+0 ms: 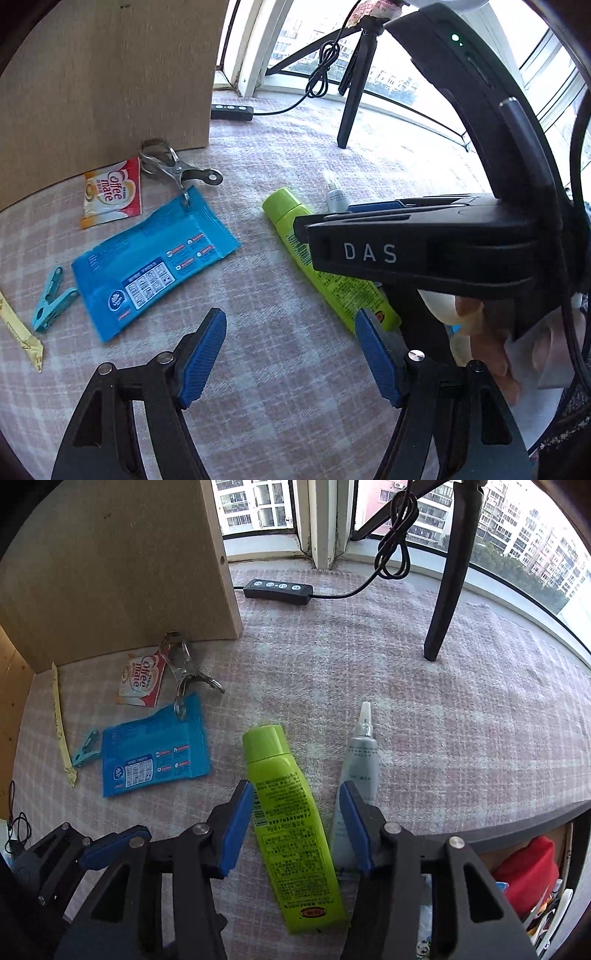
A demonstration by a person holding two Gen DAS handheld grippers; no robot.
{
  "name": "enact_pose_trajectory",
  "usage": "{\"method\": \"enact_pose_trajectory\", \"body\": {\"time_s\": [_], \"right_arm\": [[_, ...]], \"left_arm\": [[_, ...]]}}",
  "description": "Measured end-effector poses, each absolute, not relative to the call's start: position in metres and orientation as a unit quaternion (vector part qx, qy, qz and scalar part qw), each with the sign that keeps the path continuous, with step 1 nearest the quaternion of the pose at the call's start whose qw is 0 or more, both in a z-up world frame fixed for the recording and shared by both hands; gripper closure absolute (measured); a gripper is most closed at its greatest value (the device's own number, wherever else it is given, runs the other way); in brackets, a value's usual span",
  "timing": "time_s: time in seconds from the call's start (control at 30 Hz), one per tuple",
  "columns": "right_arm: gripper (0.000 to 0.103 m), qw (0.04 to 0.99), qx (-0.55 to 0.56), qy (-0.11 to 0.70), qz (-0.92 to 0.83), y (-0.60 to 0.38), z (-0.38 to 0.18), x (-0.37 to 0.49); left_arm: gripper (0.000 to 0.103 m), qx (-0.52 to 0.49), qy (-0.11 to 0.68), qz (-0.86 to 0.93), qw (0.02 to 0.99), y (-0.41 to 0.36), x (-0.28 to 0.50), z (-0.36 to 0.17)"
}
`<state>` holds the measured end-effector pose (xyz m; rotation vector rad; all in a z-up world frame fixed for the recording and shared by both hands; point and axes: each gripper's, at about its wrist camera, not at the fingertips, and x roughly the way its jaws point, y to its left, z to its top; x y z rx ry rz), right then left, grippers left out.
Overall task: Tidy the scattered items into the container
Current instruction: 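Close the right gripper on the green tube and lift it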
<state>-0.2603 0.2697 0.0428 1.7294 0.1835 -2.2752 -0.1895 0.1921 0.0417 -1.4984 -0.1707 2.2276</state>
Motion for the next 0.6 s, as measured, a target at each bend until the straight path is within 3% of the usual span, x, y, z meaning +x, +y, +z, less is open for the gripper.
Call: {"method": "enact_pose_trajectory", "body": {"time_s": [0.6], "right_arm": [[0.065, 0.161, 0.629, -0.008, -0.76, 0.274, 0.041, -0.265]], "left_arm": [[0.034, -0.546, -0.121, 0.795, 0.235, 0.195, -0.212, 0.026]]}}
